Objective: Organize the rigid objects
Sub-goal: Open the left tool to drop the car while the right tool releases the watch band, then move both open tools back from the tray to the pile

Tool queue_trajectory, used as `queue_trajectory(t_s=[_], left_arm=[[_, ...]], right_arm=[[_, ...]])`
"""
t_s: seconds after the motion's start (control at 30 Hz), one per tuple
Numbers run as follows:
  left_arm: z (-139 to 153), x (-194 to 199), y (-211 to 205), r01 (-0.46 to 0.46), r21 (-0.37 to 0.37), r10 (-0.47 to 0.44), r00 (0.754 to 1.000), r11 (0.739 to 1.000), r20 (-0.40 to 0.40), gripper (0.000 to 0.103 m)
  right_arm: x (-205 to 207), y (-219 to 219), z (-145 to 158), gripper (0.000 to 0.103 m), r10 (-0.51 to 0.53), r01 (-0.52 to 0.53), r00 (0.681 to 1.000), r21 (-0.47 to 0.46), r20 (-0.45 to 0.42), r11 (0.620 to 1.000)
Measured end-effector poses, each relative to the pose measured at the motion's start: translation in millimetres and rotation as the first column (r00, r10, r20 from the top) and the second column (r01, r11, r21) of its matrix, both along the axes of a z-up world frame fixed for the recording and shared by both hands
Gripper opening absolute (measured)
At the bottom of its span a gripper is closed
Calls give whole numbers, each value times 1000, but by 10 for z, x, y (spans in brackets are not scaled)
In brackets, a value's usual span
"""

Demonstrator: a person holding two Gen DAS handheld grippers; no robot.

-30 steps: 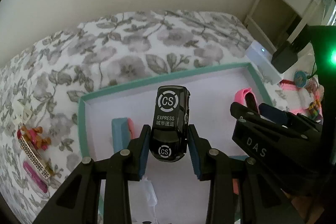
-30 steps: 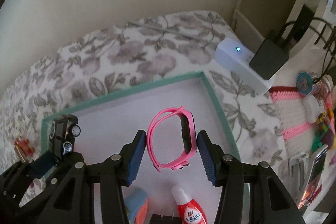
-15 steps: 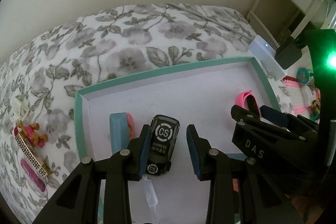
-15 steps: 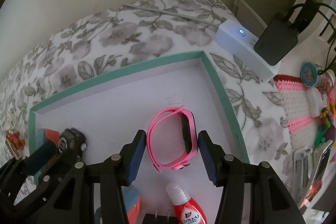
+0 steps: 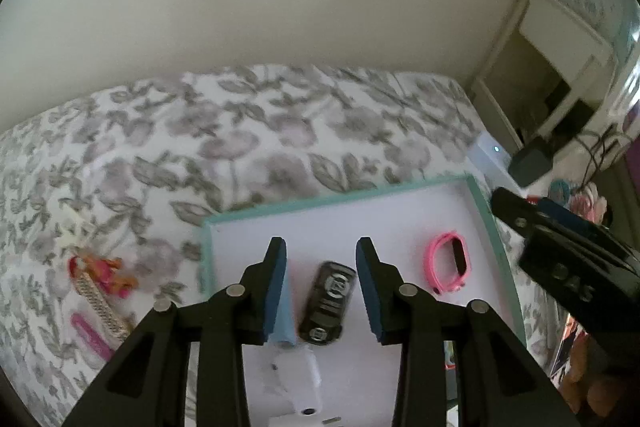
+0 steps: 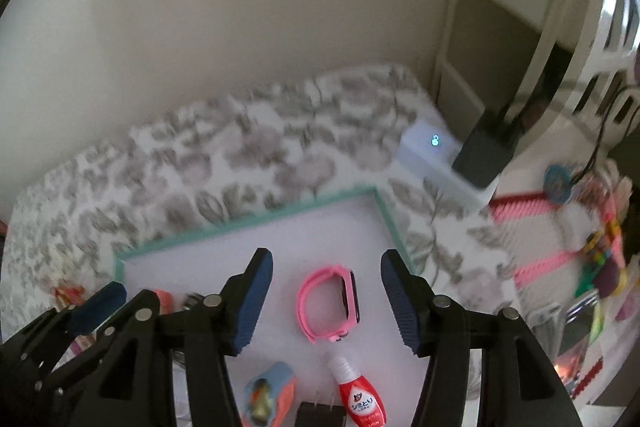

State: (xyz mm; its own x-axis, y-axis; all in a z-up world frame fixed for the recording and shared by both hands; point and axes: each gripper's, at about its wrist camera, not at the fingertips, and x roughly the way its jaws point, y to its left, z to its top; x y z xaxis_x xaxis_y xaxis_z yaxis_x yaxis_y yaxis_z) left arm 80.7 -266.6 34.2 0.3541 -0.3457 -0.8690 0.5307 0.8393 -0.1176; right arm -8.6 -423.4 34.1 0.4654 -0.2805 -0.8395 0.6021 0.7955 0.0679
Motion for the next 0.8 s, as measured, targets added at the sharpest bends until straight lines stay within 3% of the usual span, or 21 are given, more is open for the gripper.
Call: queue_trajectory(t_s=[0.1, 0.37, 0.47, 0.53, 0.7, 0.8], left_arm=[[83, 84, 116, -45, 6, 45, 998, 999, 31, 57], [-70, 448, 584, -197, 111, 193, 980, 974, 47, 62], [-111, 515, 765, -232, 128, 228, 972, 964, 50, 70], [-138, 583, 902, -263, 140, 258, 965, 955, 53, 80], [-194, 745, 1329, -342, 163, 341, 939, 926, 36, 83], [-180, 839, 1665, -415, 175, 411, 910, 893, 59, 92]], right_arm=[[15, 77, 167, 63, 13, -12, 1000, -42, 23, 999], [254, 387, 21, 69, 109, -110, 994, -34, -25, 993], [349, 510, -67, 76, 142, -143, 989, -20, -36, 990], [393, 574, -103, 78, 158, -158, 987, -8, -36, 987], [511, 759, -99, 80, 190, -189, 982, 23, -14, 982], [621, 973, -97, 87, 236, -236, 972, 16, -11, 972]])
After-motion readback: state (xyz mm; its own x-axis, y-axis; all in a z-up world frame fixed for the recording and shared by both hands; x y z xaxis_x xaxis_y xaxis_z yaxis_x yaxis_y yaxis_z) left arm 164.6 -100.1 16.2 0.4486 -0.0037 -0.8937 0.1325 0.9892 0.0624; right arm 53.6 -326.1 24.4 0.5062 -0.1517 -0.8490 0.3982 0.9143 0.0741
